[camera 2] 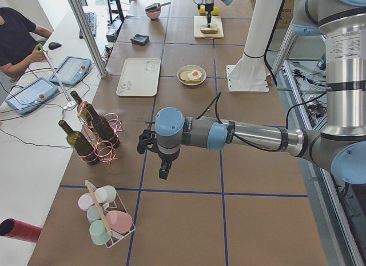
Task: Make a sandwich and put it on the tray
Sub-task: 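Lower the right gripper to the bread slice on the wooden board and grasp it, then lift the bread slice with the right gripper and carry it over the plate, then lower the bread onto the fried egg slice and open the right gripper, then withdraw the right gripper from the plate while the left gripper reaches the plate rim, then grasp the white plate rim with the left gripper, then carry the plate with the left gripper onto the bear-printed tray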
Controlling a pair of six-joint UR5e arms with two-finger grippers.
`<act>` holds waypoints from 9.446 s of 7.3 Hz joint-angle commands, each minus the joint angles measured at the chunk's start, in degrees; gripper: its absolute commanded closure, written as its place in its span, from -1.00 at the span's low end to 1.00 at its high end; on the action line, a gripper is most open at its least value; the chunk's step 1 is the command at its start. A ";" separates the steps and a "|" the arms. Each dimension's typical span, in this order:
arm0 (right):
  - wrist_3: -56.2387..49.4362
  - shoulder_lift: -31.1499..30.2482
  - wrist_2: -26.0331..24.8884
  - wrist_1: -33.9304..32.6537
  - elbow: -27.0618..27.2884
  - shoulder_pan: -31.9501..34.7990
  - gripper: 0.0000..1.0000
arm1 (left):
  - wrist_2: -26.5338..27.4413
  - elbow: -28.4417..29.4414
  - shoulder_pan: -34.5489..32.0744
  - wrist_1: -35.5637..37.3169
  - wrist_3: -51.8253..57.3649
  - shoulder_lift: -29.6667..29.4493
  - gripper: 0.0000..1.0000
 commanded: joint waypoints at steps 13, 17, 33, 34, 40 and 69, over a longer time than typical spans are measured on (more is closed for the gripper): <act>2.00 9.24 14.90 1.33 4.65 11.84 1.00 | 0.00 0.26 0.00 0.00 0.00 0.09 -1.00; 20.29 38.41 13.61 -9.37 -0.43 7.12 1.00 | 0.00 0.26 0.00 -0.09 0.09 0.09 -1.00; 34.44 55.59 -2.22 -9.22 -11.61 -9.96 1.00 | 0.00 0.35 0.00 -1.32 0.09 0.09 -1.00; 34.44 55.42 -2.39 -9.31 -11.70 -10.05 0.99 | 0.00 0.35 0.00 -1.32 0.09 0.09 -1.00; 38.99 54.28 -2.22 -10.18 -9.52 -8.30 -0.99 | -10.08 0.53 3.05 -5.62 -2.53 0.09 -1.00; 6.32 19.39 16.77 -17.40 0.34 21.95 -1.00 | 28.96 12.29 62.14 -37.53 -119.99 -40.14 1.00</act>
